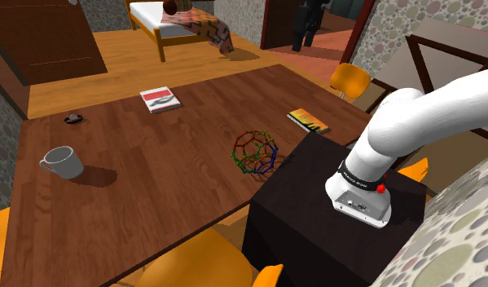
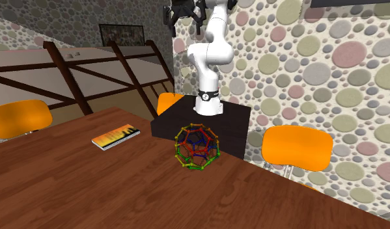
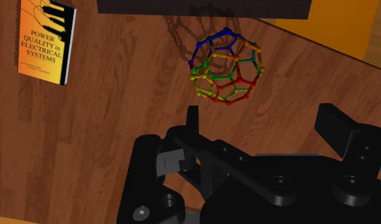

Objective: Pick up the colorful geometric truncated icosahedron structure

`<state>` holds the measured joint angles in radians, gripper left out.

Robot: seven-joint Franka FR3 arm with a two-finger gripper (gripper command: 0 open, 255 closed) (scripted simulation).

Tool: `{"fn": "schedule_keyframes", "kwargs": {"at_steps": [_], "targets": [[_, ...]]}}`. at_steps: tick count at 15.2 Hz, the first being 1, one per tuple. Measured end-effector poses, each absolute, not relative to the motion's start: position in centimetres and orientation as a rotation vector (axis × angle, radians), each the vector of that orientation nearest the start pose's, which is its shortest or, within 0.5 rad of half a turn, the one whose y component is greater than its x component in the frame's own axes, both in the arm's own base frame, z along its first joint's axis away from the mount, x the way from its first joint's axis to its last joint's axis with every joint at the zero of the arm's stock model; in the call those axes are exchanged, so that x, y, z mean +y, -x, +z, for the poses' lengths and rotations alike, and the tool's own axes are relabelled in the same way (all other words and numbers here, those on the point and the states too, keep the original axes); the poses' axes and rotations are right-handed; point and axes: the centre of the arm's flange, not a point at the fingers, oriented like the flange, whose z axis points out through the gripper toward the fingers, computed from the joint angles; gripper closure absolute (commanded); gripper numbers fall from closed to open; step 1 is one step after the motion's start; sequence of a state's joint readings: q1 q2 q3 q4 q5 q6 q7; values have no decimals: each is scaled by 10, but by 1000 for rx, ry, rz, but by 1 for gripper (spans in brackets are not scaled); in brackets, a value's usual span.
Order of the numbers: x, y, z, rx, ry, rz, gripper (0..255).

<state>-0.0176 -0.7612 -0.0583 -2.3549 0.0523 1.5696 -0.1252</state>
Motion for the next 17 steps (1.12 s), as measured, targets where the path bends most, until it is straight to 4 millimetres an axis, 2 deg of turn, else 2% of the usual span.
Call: {"fn": "schedule_keyframes", "kwargs": {"at_steps": [1,3,10,14,17], "targets": [[-23,-312,583,-99,3045,25,0],[-16,-314,567,-102,3069,24,0],[43,-324,463,-157,3204,67,0],[73,-320,414,-193,3289,12,0],[95,-317,387,-230,3349,-97,0]]}}
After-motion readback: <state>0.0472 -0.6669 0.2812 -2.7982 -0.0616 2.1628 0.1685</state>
